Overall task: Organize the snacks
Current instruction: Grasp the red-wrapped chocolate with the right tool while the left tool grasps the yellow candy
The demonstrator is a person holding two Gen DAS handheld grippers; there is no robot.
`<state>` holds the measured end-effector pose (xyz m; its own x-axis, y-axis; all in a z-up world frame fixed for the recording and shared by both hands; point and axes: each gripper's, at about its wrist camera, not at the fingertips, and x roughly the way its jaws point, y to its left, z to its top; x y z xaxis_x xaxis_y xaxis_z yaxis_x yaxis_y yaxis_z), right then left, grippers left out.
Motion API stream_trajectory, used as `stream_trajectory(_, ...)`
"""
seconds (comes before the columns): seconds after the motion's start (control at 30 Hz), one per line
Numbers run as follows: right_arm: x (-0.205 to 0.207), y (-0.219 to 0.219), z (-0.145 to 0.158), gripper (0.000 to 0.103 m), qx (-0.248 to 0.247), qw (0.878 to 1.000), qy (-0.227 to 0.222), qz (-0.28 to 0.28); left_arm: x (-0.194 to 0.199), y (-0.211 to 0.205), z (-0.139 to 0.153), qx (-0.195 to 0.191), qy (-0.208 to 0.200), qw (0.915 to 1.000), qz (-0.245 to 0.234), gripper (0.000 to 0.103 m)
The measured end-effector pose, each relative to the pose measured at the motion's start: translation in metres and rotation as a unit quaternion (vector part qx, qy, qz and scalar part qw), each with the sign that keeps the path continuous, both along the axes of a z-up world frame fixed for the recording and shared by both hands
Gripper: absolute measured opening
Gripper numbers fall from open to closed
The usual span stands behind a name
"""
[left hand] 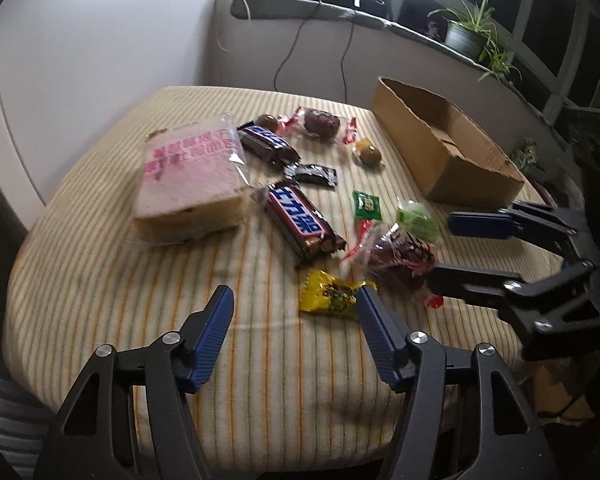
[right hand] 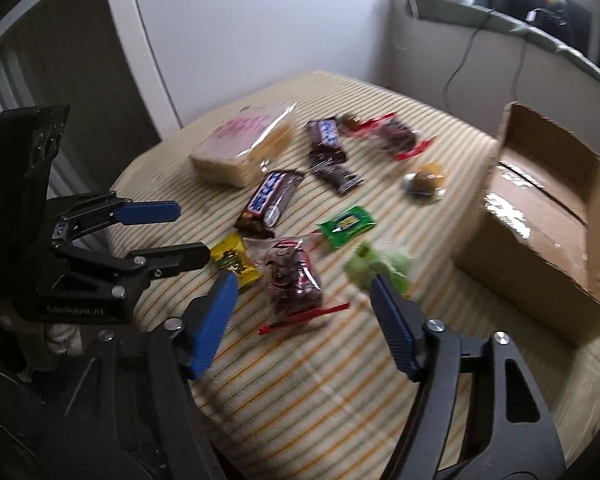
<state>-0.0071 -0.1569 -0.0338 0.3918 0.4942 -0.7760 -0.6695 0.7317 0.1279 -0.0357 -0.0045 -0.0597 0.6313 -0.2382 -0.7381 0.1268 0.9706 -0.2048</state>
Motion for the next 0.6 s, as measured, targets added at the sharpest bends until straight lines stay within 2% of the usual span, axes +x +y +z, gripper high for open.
stream_trajectory(0.23,0.015,0.014,-0.008,0.053,-0.013,0.999,0.031,0.034,0.001,-0.014,-0.003,0.029,0.005,0.9990,-0.032,0.063)
stream_trajectory(0.6,0.029,0.024,-0.029,0.042,-0.029,0.995,0.074,0.054,0.013,-0.028,-0.013,0.050,0.007,0.9967,-0.064,0.063)
